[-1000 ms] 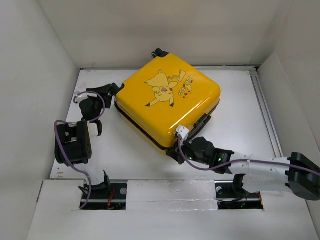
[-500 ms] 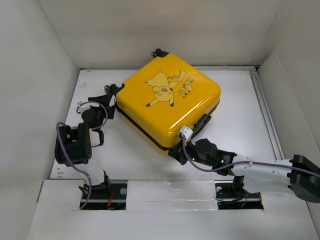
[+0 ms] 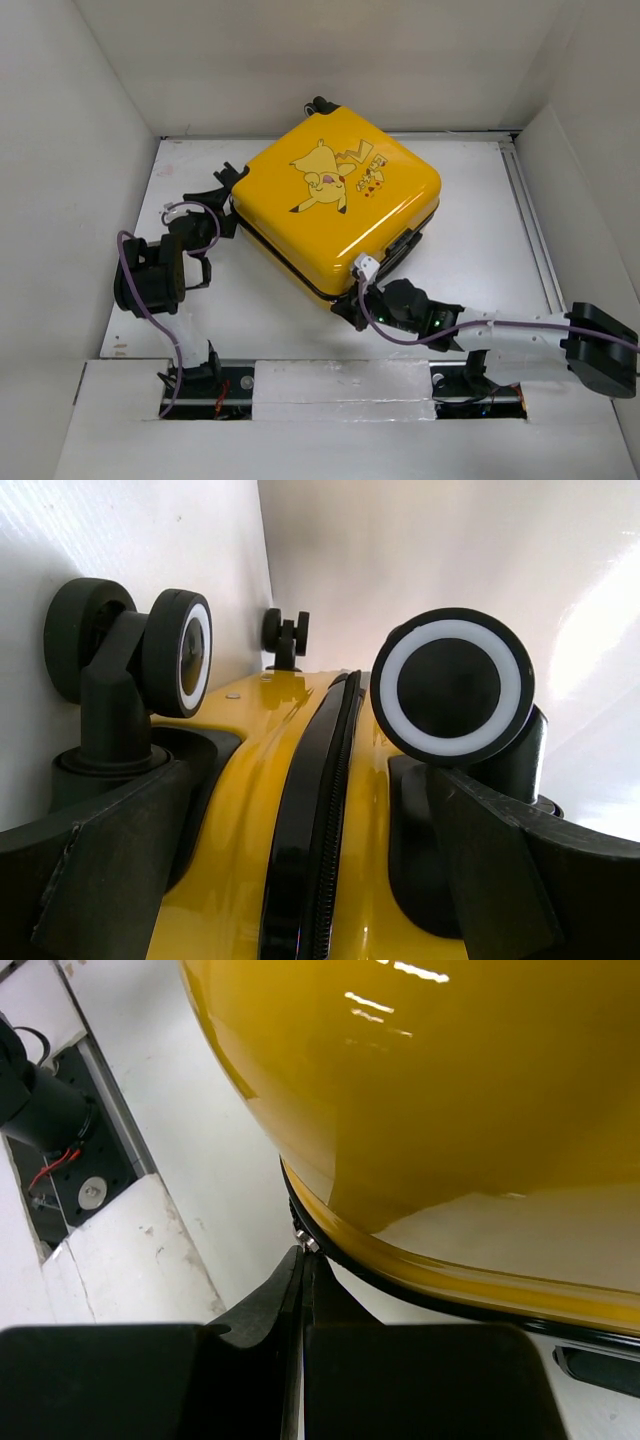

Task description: Pack the luggage

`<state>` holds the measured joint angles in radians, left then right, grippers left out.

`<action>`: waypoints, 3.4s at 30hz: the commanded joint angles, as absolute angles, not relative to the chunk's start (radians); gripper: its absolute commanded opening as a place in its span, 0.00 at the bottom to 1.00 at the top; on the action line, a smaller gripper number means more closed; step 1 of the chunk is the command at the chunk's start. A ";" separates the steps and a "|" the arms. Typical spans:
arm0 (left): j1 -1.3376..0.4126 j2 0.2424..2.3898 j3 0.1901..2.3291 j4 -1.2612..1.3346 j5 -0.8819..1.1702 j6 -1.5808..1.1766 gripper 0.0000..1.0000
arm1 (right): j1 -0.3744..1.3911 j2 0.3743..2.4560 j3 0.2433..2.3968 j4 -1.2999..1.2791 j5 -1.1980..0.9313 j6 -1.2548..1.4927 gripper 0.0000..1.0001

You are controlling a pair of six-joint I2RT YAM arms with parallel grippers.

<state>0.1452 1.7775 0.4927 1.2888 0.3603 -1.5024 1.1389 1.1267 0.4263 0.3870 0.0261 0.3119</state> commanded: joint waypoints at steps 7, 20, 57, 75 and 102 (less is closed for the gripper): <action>0.179 1.793 0.483 1.841 0.262 -1.575 1.00 | 1.166 1.169 0.443 0.433 0.014 0.334 0.00; 0.235 1.730 0.480 1.750 0.245 -1.529 1.00 | 1.166 1.169 0.453 0.433 0.014 0.334 0.00; 0.163 1.807 0.911 1.060 0.382 -1.356 1.00 | 1.184 1.227 0.471 0.451 -0.006 0.334 0.00; 0.143 1.836 0.904 1.227 0.379 -1.491 0.16 | 1.184 1.180 0.439 0.469 0.035 0.344 0.00; -0.069 0.974 0.186 1.025 0.114 -1.065 0.00 | 0.791 1.072 0.479 0.366 -0.137 0.412 0.00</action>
